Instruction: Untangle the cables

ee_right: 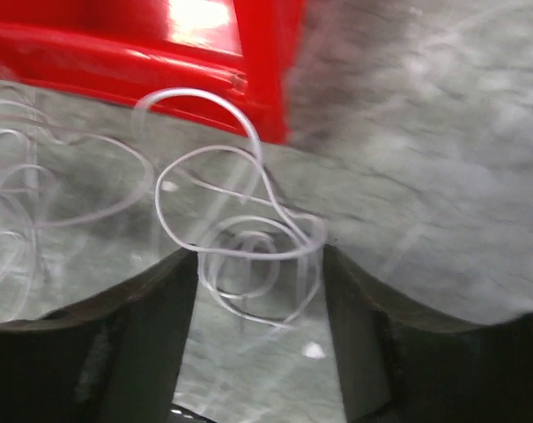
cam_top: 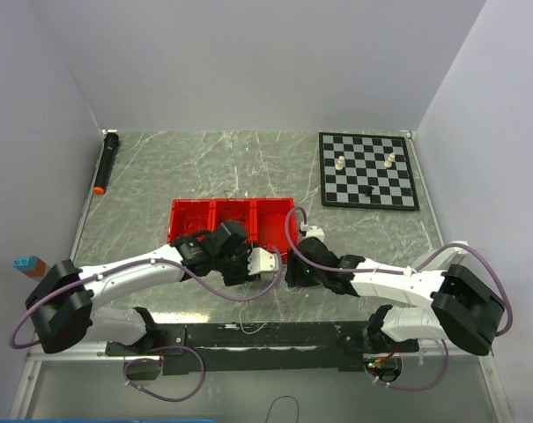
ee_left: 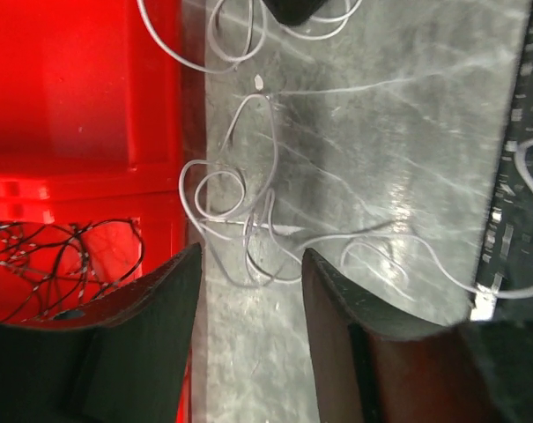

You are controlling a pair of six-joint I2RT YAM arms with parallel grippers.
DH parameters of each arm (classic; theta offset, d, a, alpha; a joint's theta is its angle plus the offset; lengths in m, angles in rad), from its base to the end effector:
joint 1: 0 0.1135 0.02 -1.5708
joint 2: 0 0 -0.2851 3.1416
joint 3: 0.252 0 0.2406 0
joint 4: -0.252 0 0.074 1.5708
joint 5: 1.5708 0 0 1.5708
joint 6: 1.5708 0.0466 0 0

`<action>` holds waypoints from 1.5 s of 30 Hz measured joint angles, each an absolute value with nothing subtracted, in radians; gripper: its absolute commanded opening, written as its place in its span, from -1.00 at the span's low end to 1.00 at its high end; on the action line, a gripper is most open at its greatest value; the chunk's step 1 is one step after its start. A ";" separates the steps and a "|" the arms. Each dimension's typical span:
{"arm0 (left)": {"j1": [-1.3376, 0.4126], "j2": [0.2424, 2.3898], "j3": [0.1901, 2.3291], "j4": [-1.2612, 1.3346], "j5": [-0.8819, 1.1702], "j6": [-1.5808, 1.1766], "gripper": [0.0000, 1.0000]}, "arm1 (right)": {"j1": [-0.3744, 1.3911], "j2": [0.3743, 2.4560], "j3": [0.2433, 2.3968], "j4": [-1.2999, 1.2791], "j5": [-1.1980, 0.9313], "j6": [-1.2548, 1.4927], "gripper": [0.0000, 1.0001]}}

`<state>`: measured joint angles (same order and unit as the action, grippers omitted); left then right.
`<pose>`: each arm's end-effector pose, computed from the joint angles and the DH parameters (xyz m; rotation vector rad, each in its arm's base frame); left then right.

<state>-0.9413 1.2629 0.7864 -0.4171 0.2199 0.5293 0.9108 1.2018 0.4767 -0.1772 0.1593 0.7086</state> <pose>0.1349 -0.2024 0.2385 1.7394 1.7790 -0.4477 0.1320 0.1580 0.1756 -0.1852 2.5190 0.4959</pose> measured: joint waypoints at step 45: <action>-0.941 1.097 0.819 -0.453 0.302 0.509 -0.98 | 0.707 1.465 0.985 -0.314 0.172 0.369 -0.43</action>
